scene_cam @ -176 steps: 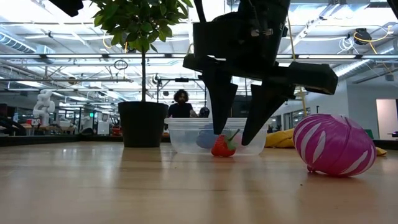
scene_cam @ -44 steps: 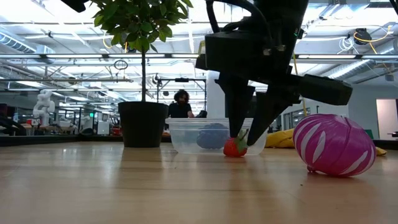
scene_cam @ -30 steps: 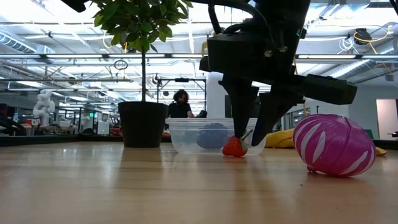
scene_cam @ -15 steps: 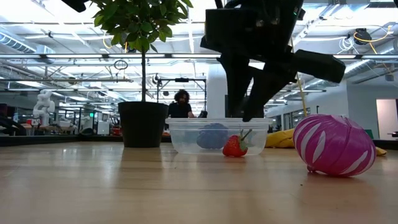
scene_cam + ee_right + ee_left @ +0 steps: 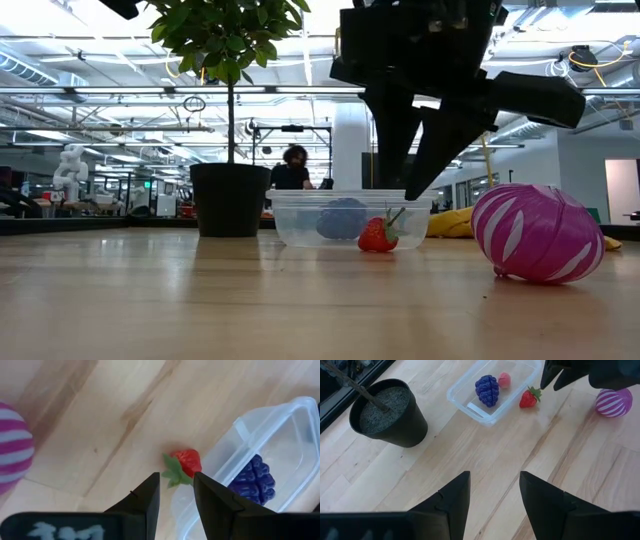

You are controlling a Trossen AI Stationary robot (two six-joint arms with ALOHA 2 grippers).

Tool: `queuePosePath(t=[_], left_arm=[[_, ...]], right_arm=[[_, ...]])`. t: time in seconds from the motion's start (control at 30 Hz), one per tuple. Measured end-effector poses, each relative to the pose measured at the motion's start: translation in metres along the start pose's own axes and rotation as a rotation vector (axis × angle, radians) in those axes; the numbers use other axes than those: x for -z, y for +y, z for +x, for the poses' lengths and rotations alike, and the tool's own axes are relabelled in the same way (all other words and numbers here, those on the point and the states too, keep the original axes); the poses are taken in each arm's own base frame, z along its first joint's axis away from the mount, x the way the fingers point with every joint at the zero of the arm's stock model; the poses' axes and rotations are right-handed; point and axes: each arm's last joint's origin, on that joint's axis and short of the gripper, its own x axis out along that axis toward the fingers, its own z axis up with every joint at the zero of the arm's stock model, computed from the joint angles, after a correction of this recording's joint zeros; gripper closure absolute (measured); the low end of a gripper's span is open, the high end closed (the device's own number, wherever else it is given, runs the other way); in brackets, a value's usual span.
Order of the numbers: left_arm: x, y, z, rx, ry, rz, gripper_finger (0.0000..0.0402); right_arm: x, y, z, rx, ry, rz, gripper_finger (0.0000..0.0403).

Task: Pick and placing Produce into tupperware
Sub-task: Put the middle strawberry into the bin

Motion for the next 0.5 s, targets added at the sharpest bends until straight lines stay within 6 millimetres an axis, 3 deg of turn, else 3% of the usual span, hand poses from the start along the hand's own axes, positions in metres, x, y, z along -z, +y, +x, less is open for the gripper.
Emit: queuePosePath(t=[0.5], left_arm=[[0.000, 0.000, 0.000, 0.003, -0.001, -0.001, 0.0225]], right_arm=[[0.006, 0.008, 0.011, -0.033, 0.025, 0.018, 0.0293]])
